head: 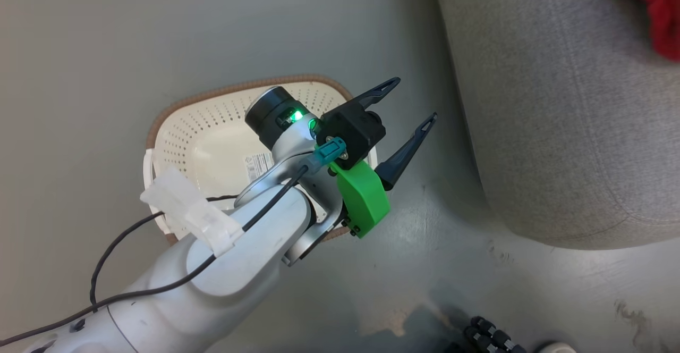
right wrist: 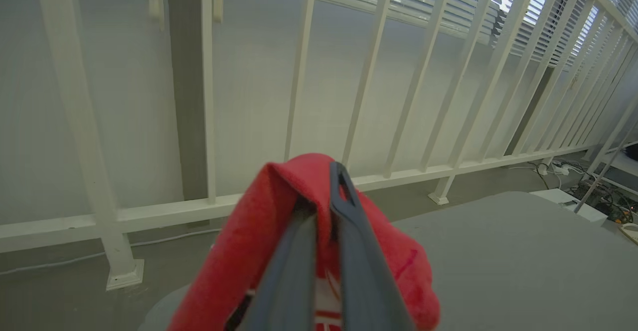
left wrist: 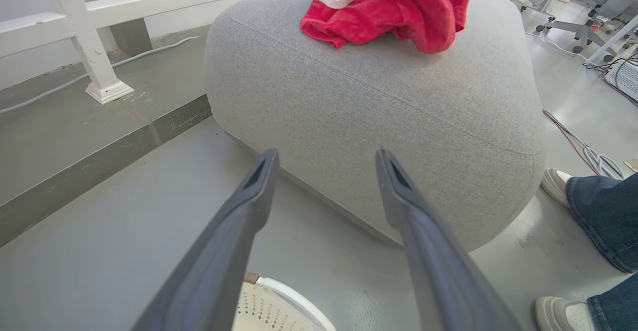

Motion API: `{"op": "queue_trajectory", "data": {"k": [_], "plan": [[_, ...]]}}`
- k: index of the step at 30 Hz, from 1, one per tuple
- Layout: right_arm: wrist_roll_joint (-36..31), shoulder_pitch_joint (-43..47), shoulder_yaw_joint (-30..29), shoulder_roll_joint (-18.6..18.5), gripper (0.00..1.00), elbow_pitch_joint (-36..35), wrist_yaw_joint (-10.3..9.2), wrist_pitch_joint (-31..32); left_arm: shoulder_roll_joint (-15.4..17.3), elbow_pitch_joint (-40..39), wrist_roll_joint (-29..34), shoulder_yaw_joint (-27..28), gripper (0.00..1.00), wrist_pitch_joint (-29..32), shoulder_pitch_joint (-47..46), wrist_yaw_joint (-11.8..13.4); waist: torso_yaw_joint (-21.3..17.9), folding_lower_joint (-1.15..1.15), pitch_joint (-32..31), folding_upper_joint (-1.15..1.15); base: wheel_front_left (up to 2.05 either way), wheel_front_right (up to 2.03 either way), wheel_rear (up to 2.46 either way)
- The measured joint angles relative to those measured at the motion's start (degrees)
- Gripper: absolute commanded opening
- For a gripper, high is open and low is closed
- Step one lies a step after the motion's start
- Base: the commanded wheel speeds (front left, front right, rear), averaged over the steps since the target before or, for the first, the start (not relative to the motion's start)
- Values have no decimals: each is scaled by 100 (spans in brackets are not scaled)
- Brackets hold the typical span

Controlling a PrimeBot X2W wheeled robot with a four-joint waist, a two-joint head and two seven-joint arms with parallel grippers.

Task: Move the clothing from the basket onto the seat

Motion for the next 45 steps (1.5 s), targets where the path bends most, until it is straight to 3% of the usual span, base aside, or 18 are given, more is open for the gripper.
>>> {"op": "queue_trajectory", "data": {"k": [9,27,28,30,31,39,45], "plan": [[110,431,-105,390,0,700,-44,-235,162,-144,20,-23,100,190,-17,53,36,0,322,0,0,0,0],[57,793,-180,661,0,1679,-49,-493,398,-342,47,15,100,299,-69,102,-106,-1,527,0,0,0,0],[57,793,-180,686,9,1707,-49,-521,409,-353,47,18,100,300,-69,104,-120,-1,528,0,0,0,0],[57,793,-175,739,46,1749,-49,-544,444,-370,47,33,100,326,-69,154,-149,-1,530,0,0,0,0],[57,792,-156,821,100,1788,-49,-593,528,-374,47,62,100,326,-68,172,-194,-1,527,0,0,0,0],[120,961,-219,1029,100,1891,-34,-743,597,-412,46,133,100,323,-64,225,-411,-1,443,0,0,0,0],[120,1011,-121,1341,100,1830,190,-781,788,-482,38,237,100,347,-53,302,-677,-1,407,0,0,0,0]]}}
